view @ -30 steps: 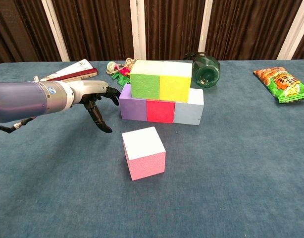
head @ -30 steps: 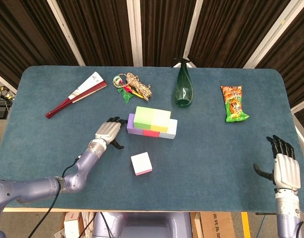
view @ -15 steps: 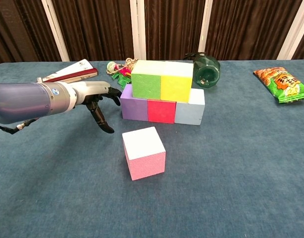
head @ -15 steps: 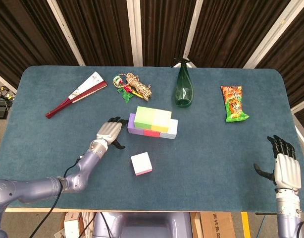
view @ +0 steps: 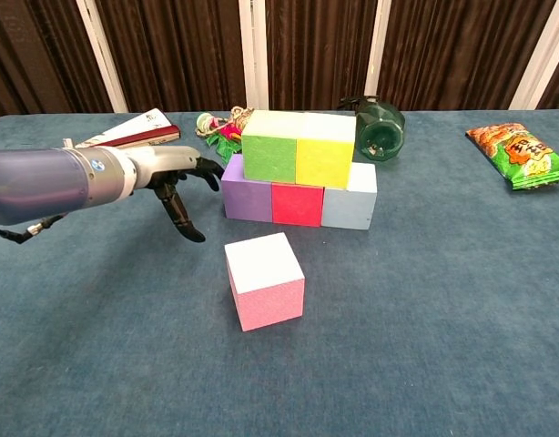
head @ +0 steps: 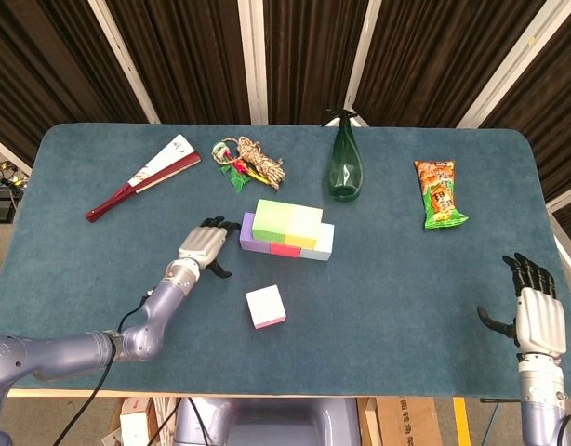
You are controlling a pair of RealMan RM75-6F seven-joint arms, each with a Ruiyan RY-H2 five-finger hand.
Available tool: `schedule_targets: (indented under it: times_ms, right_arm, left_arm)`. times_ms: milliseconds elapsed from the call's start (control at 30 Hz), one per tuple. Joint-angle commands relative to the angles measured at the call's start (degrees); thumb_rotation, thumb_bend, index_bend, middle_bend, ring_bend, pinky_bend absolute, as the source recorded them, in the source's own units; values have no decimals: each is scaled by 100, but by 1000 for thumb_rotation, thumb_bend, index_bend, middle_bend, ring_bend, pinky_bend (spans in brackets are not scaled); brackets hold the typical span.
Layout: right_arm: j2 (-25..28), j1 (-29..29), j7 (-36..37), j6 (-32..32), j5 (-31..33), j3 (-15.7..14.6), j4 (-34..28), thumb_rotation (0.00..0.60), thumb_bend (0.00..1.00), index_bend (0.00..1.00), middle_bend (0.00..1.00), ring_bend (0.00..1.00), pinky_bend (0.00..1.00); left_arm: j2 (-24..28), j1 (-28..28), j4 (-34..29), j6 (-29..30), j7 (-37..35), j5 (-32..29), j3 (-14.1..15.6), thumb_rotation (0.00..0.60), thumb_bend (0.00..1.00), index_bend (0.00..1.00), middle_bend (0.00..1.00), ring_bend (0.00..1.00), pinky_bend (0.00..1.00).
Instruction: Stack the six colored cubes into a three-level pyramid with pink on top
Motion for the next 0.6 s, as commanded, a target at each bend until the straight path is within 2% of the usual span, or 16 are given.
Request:
schedule_targets:
  times_ms: [33,267,367,600]
  right_arm:
    - [-3,0,1,6,-6,0,-6,600,268,151,96,76,11]
    - [-11,2,-14,14,-29,-9,-13,600,267,151,96,76,11]
    - [-18,13,-26,-9,-28,-17,6,600,268,151,96,76,11]
    - [-76,57,-137,-55,29,-20,72,600,268,151,96,76,11]
  left_arm:
    - [101,31,-76,83,70,-70,6,600,203,151,122,0,0]
    - [314,43,-258,157,366,-293,128,600,203,159,113,0,0]
    - [572,114,-560,290,320,-278,64,600,203,151,111,0,0]
    - [1660,683,-1537,1147,-302,513,-259,600,203,139,107,0,0]
